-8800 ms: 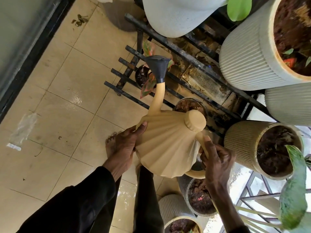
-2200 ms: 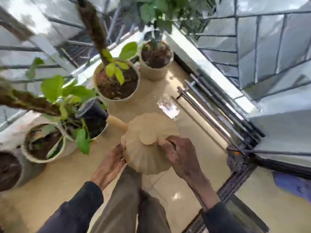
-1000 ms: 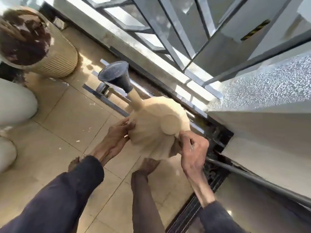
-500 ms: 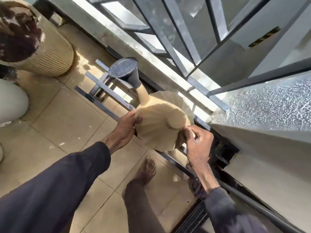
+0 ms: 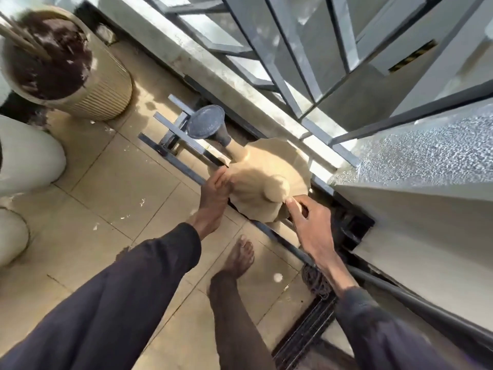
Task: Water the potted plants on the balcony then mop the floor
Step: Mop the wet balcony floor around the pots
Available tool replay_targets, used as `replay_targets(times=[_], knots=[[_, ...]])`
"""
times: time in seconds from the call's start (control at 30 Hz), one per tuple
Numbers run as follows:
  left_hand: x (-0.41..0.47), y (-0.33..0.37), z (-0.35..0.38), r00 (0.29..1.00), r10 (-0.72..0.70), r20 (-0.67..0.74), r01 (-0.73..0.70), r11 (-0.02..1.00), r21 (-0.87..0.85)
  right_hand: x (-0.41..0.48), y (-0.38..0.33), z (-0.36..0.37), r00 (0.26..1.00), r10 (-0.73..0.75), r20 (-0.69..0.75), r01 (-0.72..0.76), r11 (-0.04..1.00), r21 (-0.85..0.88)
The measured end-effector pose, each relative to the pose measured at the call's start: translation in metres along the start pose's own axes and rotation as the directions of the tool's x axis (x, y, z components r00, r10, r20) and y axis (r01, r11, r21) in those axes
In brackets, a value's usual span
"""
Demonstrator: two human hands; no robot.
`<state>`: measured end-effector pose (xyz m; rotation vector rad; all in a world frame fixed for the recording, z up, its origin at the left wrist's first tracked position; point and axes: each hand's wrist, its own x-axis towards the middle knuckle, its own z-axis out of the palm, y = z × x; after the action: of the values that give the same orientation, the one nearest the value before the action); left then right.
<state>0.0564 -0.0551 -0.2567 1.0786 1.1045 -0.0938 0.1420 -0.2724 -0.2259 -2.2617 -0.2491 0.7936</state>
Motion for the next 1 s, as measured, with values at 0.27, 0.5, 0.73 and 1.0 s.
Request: replay_targets(times=[0.27, 0.5, 0.73, 1.0], knots=[[-0.096, 0.040, -0.034, 0.997, -0.065, 0.038, 0.065, 0.998, 0.020, -0.041, -0.056, -0.011, 0.989, 0.087, -0.121, -0.088, 0.996, -0.004], [-0.200, 0.103, -0.067, 0.983, -0.029, 0.180, 0.011, 0.995, 0.097, -0.111, -0.116, -0.040, 0.980, 0.149, -0.131, -0.147, 0.989, 0.026], [-0.288, 0.166, -0.077, 0.956, -0.096, 0.279, 0.067, 0.991, 0.112, -0.223, -0.204, -0.089, 0.930, 0.248, -0.271, -0.177, 0.949, 0.263], [-0.398, 0.232, -0.060, 0.821, -0.108, 0.561, 0.040, 0.990, 0.133, -0.363, -0.287, -0.159, 0.768, 0.384, -0.512, -0.078, 0.850, 0.521]])
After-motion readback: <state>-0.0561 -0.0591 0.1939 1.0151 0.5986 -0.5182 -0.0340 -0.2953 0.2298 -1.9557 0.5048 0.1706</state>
